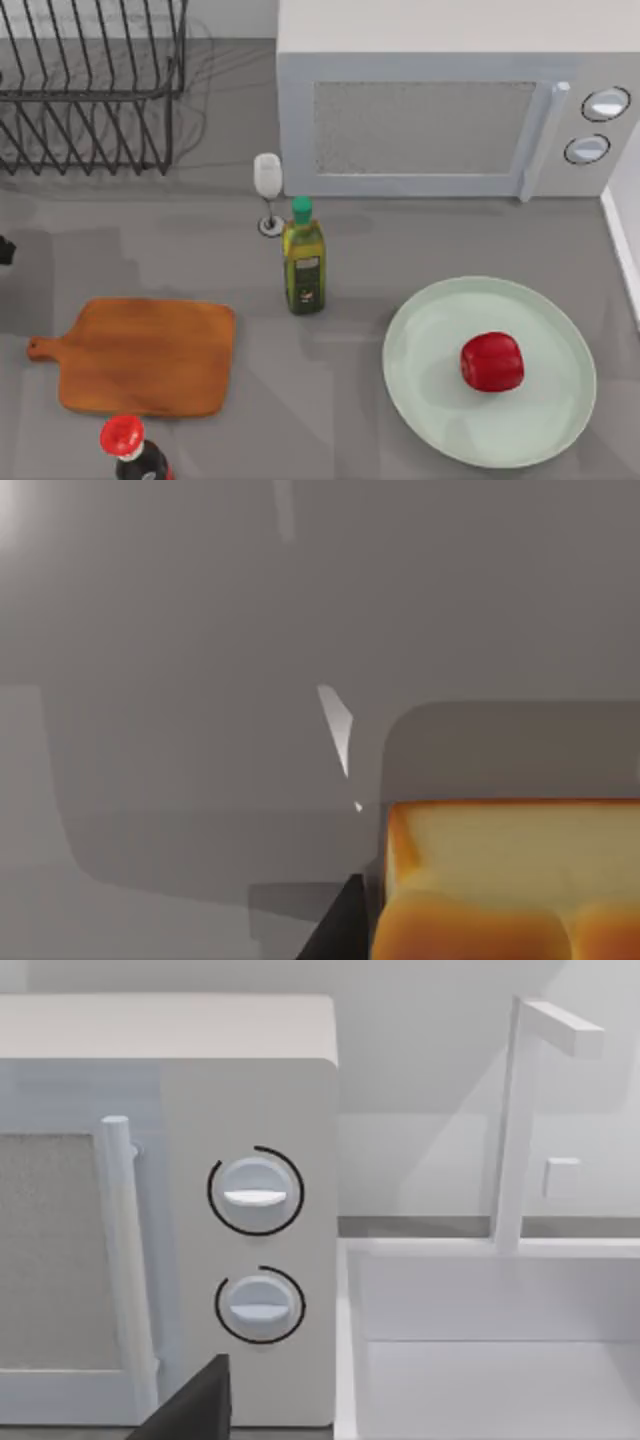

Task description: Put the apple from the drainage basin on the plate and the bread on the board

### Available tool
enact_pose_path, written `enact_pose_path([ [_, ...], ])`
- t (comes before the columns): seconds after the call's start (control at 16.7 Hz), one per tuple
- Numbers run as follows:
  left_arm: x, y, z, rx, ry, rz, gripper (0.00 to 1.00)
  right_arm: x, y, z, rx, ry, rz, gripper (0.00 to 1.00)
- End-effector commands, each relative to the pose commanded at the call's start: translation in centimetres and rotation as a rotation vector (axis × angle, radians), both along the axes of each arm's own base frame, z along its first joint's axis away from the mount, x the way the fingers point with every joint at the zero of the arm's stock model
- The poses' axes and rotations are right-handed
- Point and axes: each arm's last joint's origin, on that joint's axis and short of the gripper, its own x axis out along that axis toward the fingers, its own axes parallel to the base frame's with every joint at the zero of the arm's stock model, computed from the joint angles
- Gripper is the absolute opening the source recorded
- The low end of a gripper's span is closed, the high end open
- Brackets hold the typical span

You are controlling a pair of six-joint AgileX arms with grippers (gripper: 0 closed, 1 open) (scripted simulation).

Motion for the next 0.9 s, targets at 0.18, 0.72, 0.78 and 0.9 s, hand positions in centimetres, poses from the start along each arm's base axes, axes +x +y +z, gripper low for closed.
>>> enact_pose_path([
  [0.18, 0.2, 0.0, 1.6, -0.002, -0.028, 0.004, 0.0, 0.0, 0.0, 0.0, 0.0, 0.0, 0.0, 1.0],
  [0.72, 0.1, -0.1, 10.8, -0.004, -0.022, 0.0, 0.0, 0.0, 0.0, 0.0, 0.0, 0.0, 0.0, 1.0],
  [0.78, 0.1, -0.1, 11.2, -0.003, -0.025, 0.0, 0.0, 0.0, 0.0, 0.0, 0.0, 0.0, 0.0, 1.0],
  [0.9, 0.1, -0.1, 11.2, -0.003, -0.025, 0.0, 0.0, 0.0, 0.0, 0.0, 0.0, 0.0, 0.0, 1.0],
])
